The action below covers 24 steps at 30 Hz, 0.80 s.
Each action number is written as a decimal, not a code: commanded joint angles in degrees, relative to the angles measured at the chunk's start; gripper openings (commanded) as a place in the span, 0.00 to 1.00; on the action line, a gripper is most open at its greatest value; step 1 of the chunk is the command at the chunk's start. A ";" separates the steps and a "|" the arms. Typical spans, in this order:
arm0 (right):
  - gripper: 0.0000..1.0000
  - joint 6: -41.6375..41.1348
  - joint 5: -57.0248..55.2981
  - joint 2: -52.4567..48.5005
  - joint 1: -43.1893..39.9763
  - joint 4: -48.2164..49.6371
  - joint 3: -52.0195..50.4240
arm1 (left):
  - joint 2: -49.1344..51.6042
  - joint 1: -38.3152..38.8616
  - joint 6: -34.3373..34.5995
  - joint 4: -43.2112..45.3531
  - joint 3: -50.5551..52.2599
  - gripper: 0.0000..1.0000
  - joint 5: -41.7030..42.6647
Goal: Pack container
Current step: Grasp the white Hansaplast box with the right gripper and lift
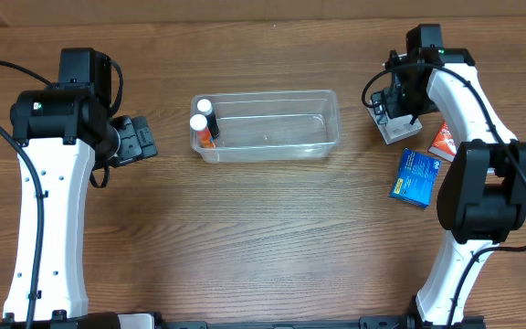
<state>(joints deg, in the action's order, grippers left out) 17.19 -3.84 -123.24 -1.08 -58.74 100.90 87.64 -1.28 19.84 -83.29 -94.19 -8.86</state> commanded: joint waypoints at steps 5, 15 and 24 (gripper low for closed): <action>1.00 2.73 2.58 -1.09 -0.17 4.22 -5.88 | -0.74 -0.31 0.96 0.11 0.11 1.00 -0.48; 1.00 2.51 2.45 -1.09 -0.17 6.67 -7.19 | -0.74 -0.31 0.96 0.07 0.11 1.00 -0.48; 1.00 0.37 1.62 -1.07 -0.17 7.02 -6.64 | -0.74 -0.31 0.96 0.17 0.11 1.00 -0.42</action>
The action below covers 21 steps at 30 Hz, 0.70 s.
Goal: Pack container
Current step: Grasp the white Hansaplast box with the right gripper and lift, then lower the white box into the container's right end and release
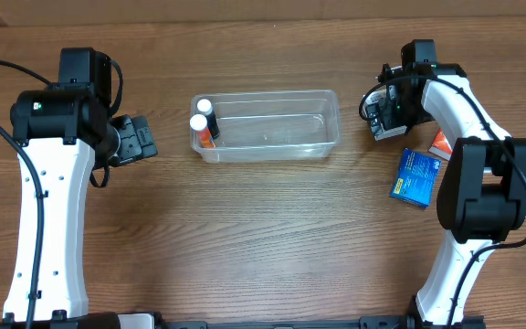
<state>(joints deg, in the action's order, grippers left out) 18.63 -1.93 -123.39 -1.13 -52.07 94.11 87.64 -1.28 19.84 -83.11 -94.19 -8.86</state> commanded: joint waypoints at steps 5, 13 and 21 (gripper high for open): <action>1.00 -0.81 2.47 -0.94 -0.13 0.24 0.07 | -0.74 -0.31 0.94 0.00 0.11 1.00 -0.11; 0.79 -0.87 3.17 -0.92 -0.13 -0.33 0.07 | -0.74 -0.31 0.94 0.00 0.11 1.00 -0.11; 0.75 -3.93 3.15 -0.92 -0.13 -0.48 0.09 | -0.74 -0.31 0.81 0.02 0.11 1.00 -0.11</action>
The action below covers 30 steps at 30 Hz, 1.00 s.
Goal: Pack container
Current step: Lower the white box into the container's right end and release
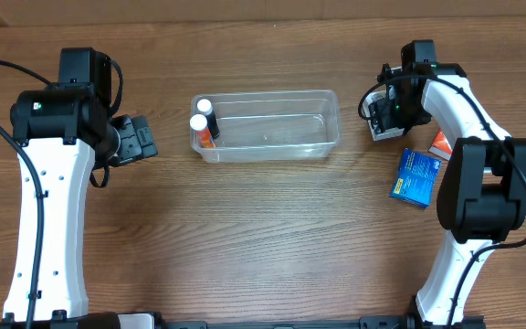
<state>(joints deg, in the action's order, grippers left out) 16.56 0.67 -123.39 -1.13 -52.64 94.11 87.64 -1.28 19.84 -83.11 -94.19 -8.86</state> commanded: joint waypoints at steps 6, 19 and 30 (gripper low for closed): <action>0.75 -4.63 0.52 2.03 0.24 -4.11 3.63 | -0.74 -0.31 0.72 0.07 0.11 1.00 -0.13; 0.75 -18.23 0.52 25.90 18.25 -11.17 7.17 | -0.74 -0.31 0.76 0.02 0.11 1.00 -0.11; 0.76 -31.65 -1.31 18.45 27.30 -5.88 -1.29 | -0.74 -0.31 0.74 0.04 0.11 1.00 -0.13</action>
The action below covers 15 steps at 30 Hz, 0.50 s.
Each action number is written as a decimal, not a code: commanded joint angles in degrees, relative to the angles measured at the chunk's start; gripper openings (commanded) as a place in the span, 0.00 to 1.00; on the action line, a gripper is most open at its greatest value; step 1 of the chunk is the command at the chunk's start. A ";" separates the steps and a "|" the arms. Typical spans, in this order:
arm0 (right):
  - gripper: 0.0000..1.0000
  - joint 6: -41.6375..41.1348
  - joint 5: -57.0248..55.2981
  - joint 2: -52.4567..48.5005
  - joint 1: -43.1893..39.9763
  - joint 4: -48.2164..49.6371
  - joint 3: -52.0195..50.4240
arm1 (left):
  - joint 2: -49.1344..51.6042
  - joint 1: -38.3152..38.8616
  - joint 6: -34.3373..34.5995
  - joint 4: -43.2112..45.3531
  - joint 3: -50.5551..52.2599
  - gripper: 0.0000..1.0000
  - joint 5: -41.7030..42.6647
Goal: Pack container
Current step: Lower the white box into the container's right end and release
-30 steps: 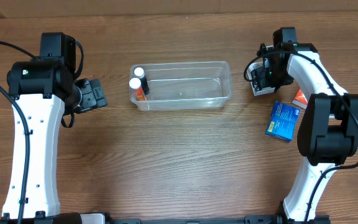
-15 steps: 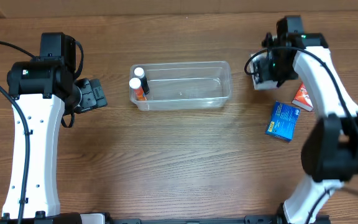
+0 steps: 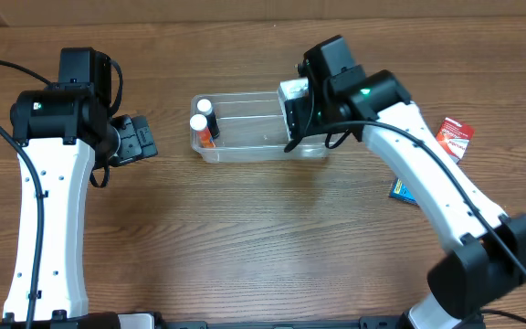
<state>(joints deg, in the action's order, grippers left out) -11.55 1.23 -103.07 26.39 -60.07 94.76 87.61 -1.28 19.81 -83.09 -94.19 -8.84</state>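
Note:
A clear plastic container [image 3: 263, 137] lies at the back middle of the table. Two small white-capped bottles [image 3: 201, 117] stand at its left end, one with an orange label. My right gripper [image 3: 296, 108] hangs over the container's right end, shut on a small white-grey box [image 3: 291, 91]. My left gripper [image 3: 138, 139] rests left of the container, apart from it, with nothing visible in it; its finger gap cannot be made out.
A red packet [image 3: 452, 139] lies at the far right. A blue box [image 3: 397, 190] peeks out from under my right arm, right of the container. The wooden table [image 3: 263, 247] stretches toward the front.
My right gripper has moved from the grey box's spot at the far right to over the container's right end, with the box in it. The red packet now shows fully. The left arm is unchanged.
My right gripper stood over the small grey box at the far right, beside the red packet and blue box, and stayed low on it for two moments. The box has now left that spot and hangs in the gripper over the container. The left arm never moved.

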 commanded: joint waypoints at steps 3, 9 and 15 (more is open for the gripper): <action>0.76 -3.58 -5.20 -3.61 -0.22 2.82 -2.78 | -0.72 -0.31 0.76 0.02 0.11 1.00 -0.17; 0.76 -3.72 -5.25 -4.92 -0.24 6.34 -4.83 | -0.72 -0.31 0.76 0.07 0.11 1.00 -0.15; 0.76 -3.76 -5.53 -8.41 -0.44 8.00 -4.83 | -0.72 -0.31 0.76 0.02 0.11 1.00 -0.15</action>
<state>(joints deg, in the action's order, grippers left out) -14.81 -3.44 -108.77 26.28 -52.69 90.50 87.64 -1.28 19.81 -83.07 -94.19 -8.84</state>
